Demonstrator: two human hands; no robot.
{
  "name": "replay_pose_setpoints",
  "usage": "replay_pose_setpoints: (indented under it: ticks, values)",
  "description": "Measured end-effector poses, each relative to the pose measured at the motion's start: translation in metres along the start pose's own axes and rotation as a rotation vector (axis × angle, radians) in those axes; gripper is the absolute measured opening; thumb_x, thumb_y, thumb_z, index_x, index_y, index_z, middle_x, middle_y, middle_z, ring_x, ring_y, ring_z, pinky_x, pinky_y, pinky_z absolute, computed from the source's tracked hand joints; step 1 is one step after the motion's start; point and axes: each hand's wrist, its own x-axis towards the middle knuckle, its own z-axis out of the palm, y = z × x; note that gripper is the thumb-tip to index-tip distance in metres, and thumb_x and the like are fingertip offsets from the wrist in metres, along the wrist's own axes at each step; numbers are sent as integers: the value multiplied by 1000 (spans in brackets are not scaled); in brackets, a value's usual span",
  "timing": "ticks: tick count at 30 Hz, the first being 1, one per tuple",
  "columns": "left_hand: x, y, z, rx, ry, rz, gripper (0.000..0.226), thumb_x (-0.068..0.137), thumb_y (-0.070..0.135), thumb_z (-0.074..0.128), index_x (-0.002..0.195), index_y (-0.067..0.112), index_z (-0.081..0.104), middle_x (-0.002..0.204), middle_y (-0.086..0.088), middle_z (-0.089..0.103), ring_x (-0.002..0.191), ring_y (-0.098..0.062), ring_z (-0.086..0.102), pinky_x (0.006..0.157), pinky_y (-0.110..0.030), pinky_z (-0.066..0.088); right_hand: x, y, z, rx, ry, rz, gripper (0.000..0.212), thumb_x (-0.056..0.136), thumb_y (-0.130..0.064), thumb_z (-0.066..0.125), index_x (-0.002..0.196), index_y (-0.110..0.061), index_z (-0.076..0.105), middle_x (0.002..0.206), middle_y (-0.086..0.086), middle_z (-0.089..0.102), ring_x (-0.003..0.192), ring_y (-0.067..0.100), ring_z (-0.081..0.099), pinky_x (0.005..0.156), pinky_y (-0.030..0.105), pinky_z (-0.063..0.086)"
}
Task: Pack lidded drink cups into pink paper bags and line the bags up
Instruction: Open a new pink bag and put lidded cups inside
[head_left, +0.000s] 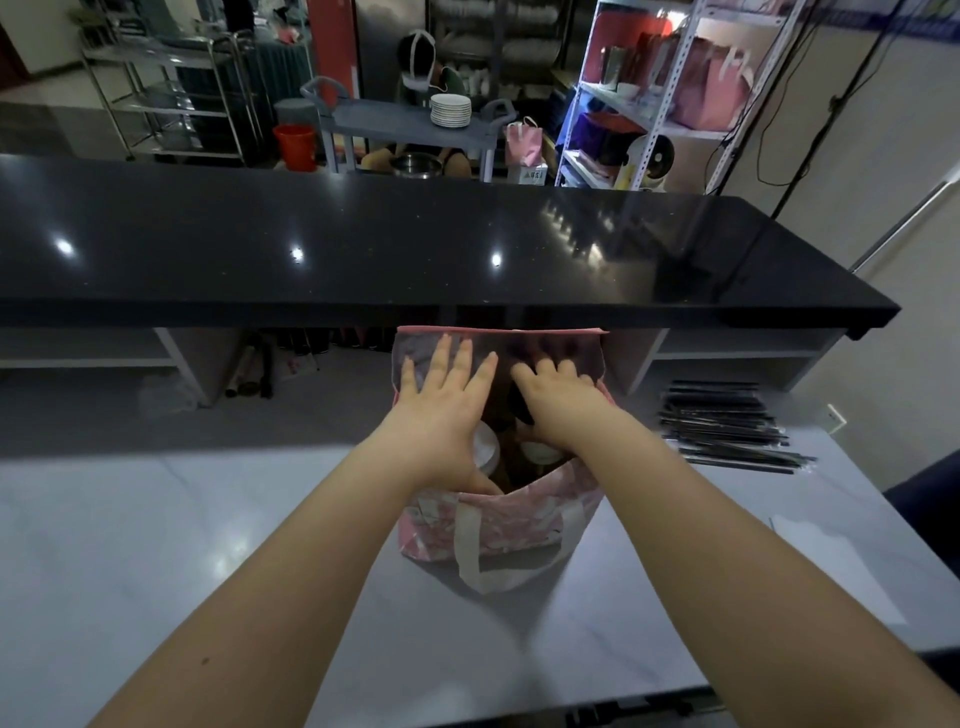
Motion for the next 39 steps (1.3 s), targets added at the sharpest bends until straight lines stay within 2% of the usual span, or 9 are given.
replay_pose_setpoints:
  ticks: [6, 10, 13, 19, 25, 30, 33, 36, 39]
  values:
    - [-4, -7, 11, 51, 76, 2, 135, 65, 76, 66, 152, 21, -20, 159, -11, -28, 141, -31, -34, 116, -61, -8, -3, 5, 24, 97, 39, -32, 69, 82, -38, 69, 137, -19, 31, 145, 13, 31, 127, 40, 35, 97, 52, 43]
    - [-3, -7, 14, 60, 106, 7, 135, 62, 82, 61, 152, 20, -19, 159, -12, -26, 141, -30, -35, 116, -59, -12, -8, 7, 38, 127, 31, -41, 76, 80, -34, 69, 143, -23, 28, 146, 11, 30, 130, 38, 31, 100, 51, 40]
    - [-2, -5, 13, 47, 108, -10, 136, 61, 83, 61, 151, 21, -20, 159, -12, -25, 141, -30, -35, 116, -56, -16, -11, 8, 46, 155, 21, -46, 72, 79, -35, 70, 140, -23, 34, 145, 10, 31, 128, 36, 32, 102, 47, 38]
    - [-2, -6, 13, 47, 106, -25, 145, 51, 89, 61, 150, 24, -23, 158, -9, -28, 138, -28, -40, 113, -56, -19, -18, 3, 51, 116, 16, -31, 79, 76, -47, 70, 141, -24, 31, 140, 11, 34, 121, 34, 38, 94, 44, 43]
    - [4, -5, 13, 36, 93, -21, 145, 51, 88, 61, 148, 25, -26, 157, -10, -32, 135, -28, -45, 111, -56, -22, -23, -6, 58, 40, 70, -60, 78, 81, -57, 60, 142, -19, 30, 137, 13, 35, 119, 34, 37, 94, 41, 35]
    - [12, -6, 12, 27, 54, -34, 146, 51, 87, 63, 146, 28, -31, 155, -10, -35, 130, -29, -49, 109, -59, -24, -19, 0, 63, 35, 11, -60, 81, 85, -62, 53, 149, -21, 23, 144, 14, 29, 127, 34, 32, 101, 44, 29]
    - [15, -6, 11, -21, 72, -25, 145, 50, 87, 64, 141, 37, -38, 155, -9, -35, 129, -28, -51, 110, -61, -23, -14, -3, 69, -12, -79, -73, 83, 87, -62, 49, 152, -24, 14, 151, 13, 20, 135, 33, 22, 106, 48, 24]
    - [17, -7, 11, -50, 105, -15, 143, 49, 86, 65, 137, 44, -40, 157, -7, -32, 130, -27, -50, 110, -61, -23, -9, -6, 76, -37, -133, -55, 79, 90, -61, 44, 153, -28, 9, 156, 9, 12, 140, 30, 13, 108, 50, 20]
    - [18, -7, 13, -75, 139, -5, 142, 49, 86, 66, 137, 46, -39, 158, -6, -29, 133, -28, -46, 110, -61, -22, -7, -6, 80, -33, -133, -28, 74, 93, -60, 41, 152, -30, 9, 156, 8, 12, 141, 28, 12, 109, 49, 19]
